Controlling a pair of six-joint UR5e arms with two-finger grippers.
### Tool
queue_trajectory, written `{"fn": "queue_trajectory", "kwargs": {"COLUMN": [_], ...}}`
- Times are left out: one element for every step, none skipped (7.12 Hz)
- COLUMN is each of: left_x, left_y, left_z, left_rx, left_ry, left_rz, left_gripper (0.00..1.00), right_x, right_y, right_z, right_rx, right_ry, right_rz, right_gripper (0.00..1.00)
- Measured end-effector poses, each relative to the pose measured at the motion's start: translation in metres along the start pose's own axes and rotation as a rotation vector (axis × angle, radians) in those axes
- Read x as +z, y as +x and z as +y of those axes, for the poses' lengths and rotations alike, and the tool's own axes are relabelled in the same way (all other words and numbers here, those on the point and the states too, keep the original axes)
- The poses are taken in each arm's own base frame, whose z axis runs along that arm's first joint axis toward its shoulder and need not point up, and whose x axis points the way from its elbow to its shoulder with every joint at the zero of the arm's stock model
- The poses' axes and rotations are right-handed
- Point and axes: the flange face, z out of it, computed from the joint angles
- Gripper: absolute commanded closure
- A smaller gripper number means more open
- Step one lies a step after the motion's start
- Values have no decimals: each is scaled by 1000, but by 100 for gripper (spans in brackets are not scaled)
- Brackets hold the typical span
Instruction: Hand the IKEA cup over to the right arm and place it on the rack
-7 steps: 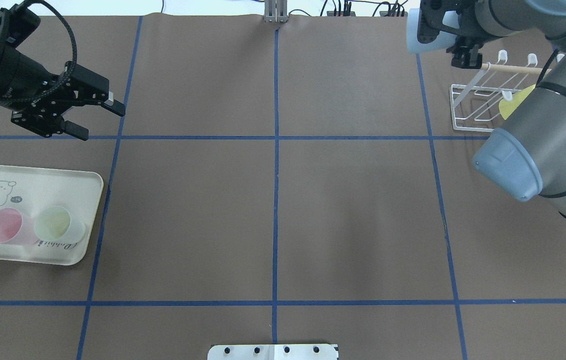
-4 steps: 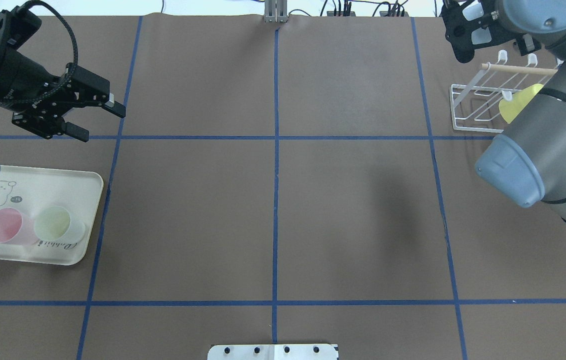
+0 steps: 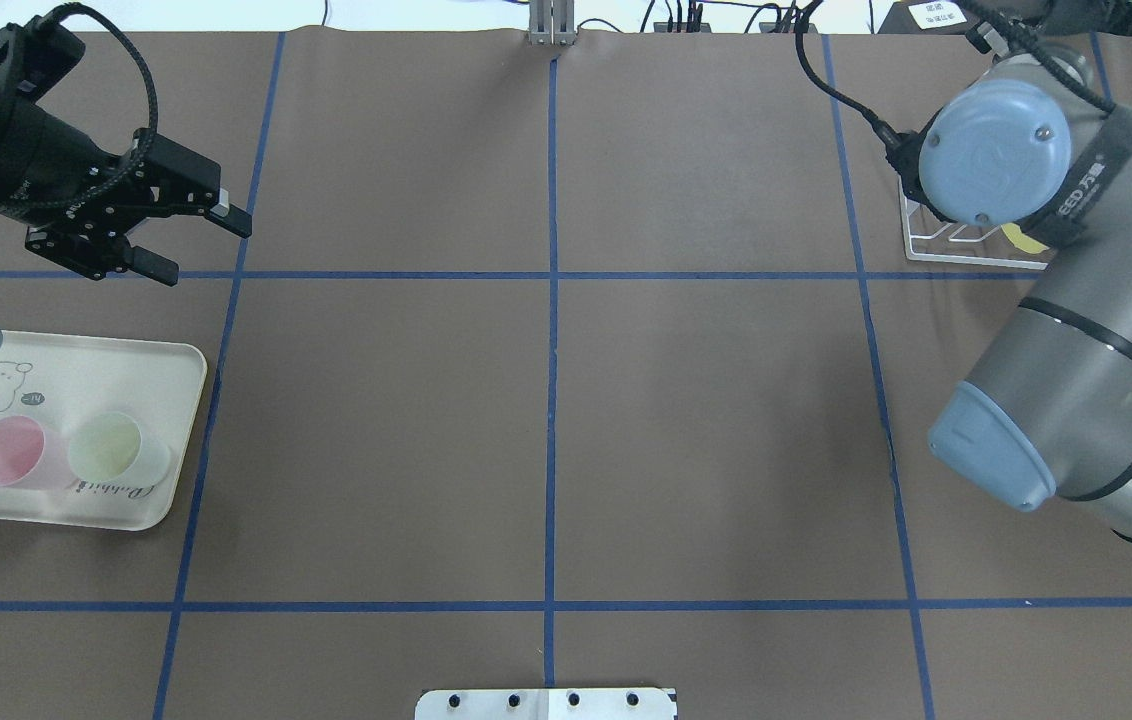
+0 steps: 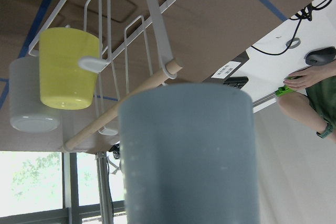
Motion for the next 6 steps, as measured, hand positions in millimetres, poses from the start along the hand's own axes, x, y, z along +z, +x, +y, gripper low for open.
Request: {"fn": "queue_trajectory", "kwargs": {"left_x": [1, 1, 2, 2, 2, 2], "left_y": [-2, -4, -4, -4, -4, -4], "left_z": [0, 0, 0, 0, 1, 0], "left_rx": [-3, -5, -6, -6, -6, -6], "left_ry": [-1, -2, -3, -4, -4, -2], "left_rz": [-3, -4, -5, -5, -6, -6], "left_gripper": [0, 0, 0, 0, 0, 0], "right_x": [9, 17, 23, 27, 29, 31], "right_y": [-12, -20, -23, -23, -22, -21], "right_z": [-10, -18, -24, -28, -30, -31], "right_rx": [-35, -58, -72, -85, -95, -97], "right_ry": [-28, -44, -50, -52, -50, -43], "right_rz": [-11, -22, -30, -35, -33, -23], "right_gripper": [74, 74, 73, 73, 73, 73]}}
